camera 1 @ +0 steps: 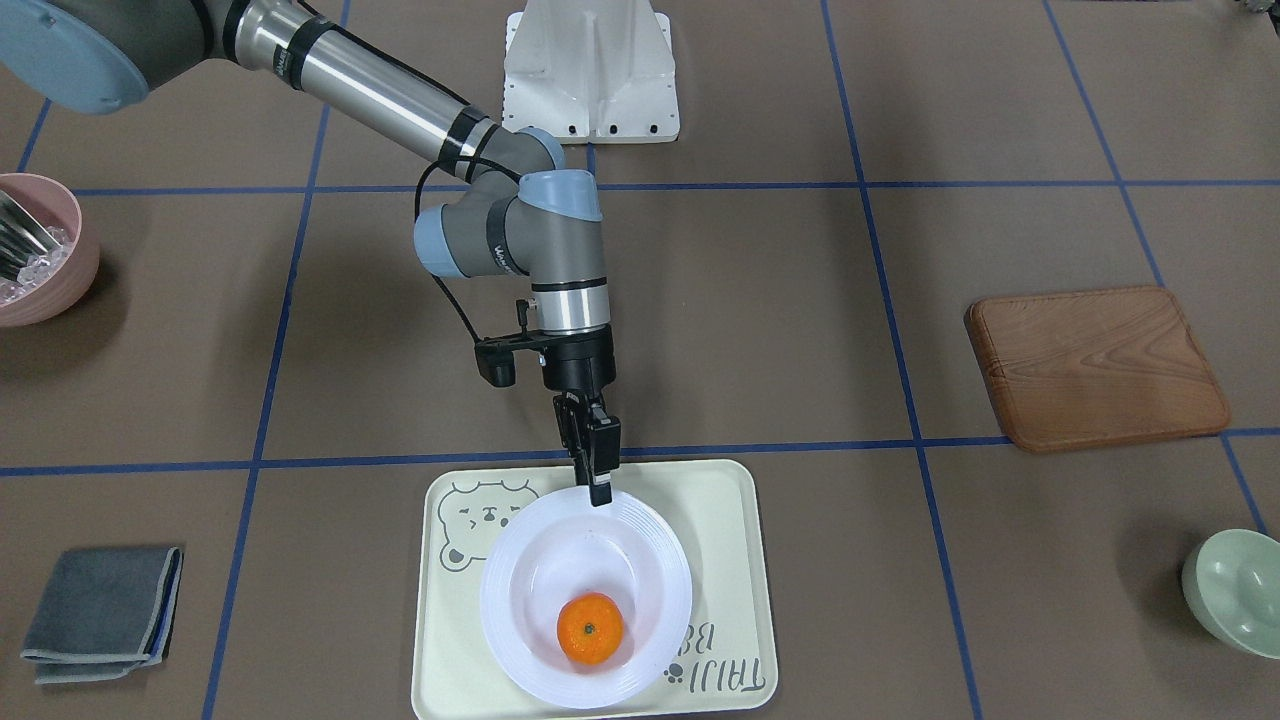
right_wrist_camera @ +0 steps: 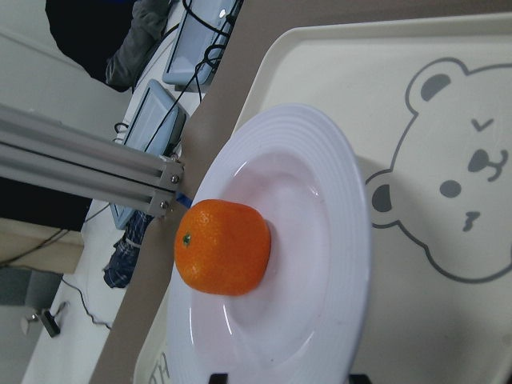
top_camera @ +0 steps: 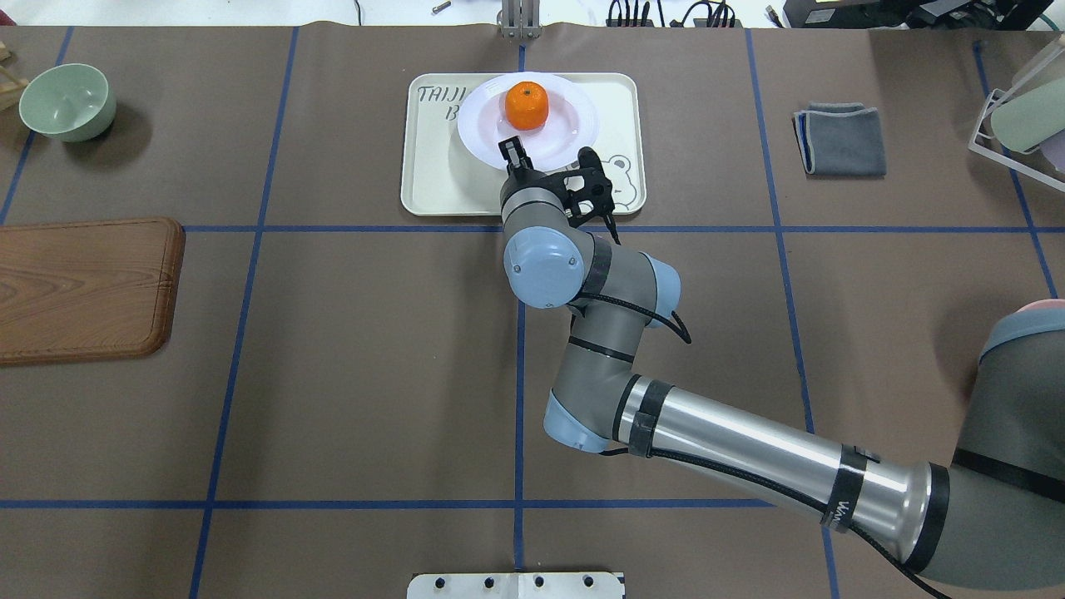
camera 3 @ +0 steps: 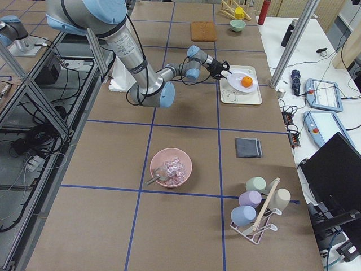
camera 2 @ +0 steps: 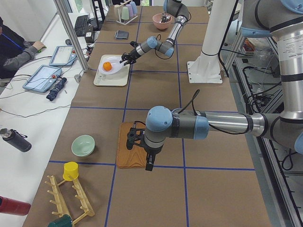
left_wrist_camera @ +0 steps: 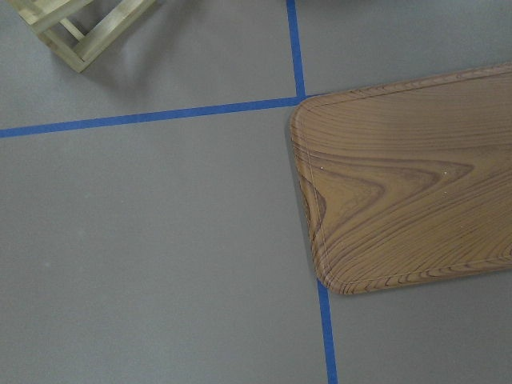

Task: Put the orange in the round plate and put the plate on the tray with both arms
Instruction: 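Lower the plate onto the tray and open the right gripper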

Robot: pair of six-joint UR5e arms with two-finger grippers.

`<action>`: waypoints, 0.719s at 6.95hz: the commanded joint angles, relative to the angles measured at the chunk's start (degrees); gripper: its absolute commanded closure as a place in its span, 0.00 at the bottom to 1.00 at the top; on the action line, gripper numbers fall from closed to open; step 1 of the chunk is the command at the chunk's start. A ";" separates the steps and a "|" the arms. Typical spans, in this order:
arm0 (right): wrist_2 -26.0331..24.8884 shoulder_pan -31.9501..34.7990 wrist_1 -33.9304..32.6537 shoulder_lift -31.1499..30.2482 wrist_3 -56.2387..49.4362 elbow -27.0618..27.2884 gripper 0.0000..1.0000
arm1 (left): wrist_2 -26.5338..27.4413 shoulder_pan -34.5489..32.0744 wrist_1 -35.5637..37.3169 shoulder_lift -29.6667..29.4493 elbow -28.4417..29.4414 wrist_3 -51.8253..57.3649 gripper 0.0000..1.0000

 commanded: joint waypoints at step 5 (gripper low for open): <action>38.69 18.14 -42.68 -11.67 -73.73 25.97 0.00 | 0.09 -0.02 0.00 -0.03 0.44 0.00 0.01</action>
